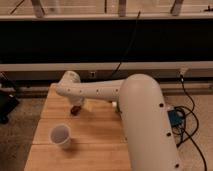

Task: Drag the pepper across the table

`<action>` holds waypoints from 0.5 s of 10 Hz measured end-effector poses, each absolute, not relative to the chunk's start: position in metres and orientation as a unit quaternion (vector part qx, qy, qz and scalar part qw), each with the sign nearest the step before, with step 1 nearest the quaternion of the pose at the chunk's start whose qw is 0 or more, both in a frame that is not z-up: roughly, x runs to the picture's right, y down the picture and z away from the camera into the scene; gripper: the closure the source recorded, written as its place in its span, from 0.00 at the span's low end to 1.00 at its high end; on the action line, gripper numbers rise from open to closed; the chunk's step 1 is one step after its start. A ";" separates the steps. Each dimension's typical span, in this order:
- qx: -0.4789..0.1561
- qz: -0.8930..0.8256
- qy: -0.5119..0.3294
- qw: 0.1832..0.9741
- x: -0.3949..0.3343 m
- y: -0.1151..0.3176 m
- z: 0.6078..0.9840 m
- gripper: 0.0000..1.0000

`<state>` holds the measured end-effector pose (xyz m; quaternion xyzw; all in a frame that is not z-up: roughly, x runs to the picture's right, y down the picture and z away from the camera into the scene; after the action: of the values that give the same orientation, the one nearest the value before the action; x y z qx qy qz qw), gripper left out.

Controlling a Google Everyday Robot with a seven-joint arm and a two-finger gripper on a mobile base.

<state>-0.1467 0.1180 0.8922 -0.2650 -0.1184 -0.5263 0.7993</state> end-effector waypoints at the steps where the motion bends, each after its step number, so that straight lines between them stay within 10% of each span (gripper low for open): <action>1: -0.275 -0.525 -0.121 0.796 -0.148 0.119 0.896 0.20; 5: -0.310 -0.515 -0.148 0.786 -0.159 0.121 0.908 0.20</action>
<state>-0.1594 0.1213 0.9081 -0.3102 -0.1477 -0.5145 0.7856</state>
